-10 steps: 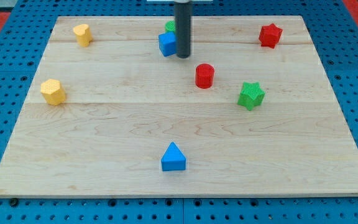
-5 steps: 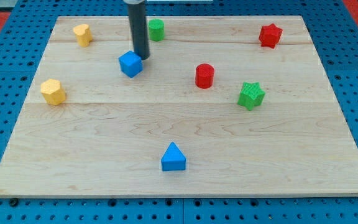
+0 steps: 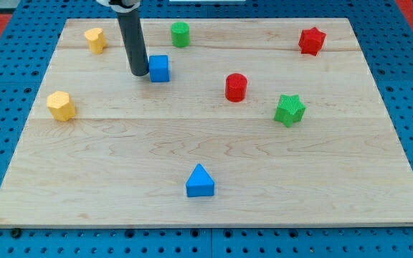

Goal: Drag the blue cube to the center right

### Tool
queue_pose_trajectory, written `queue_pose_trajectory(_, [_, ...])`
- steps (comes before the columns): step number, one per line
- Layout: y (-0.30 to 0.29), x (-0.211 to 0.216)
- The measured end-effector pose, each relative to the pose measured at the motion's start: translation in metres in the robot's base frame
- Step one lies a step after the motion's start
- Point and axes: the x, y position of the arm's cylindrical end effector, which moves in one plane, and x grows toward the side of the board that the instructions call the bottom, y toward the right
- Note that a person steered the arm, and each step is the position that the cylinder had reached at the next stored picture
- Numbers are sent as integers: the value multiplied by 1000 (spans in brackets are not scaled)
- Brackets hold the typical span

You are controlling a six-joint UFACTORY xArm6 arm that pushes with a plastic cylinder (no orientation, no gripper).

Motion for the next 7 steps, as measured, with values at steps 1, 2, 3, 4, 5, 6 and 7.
queue_pose_trajectory(1, [17, 1])
queue_pose_trajectory(2, [13, -8])
queue_pose_trajectory(3, [13, -14])
queue_pose_trajectory(4, [52, -8])
queue_pose_trajectory(5, [70, 7])
queue_pose_trajectory(6, [83, -6])
queue_pose_trajectory(7, [117, -7])
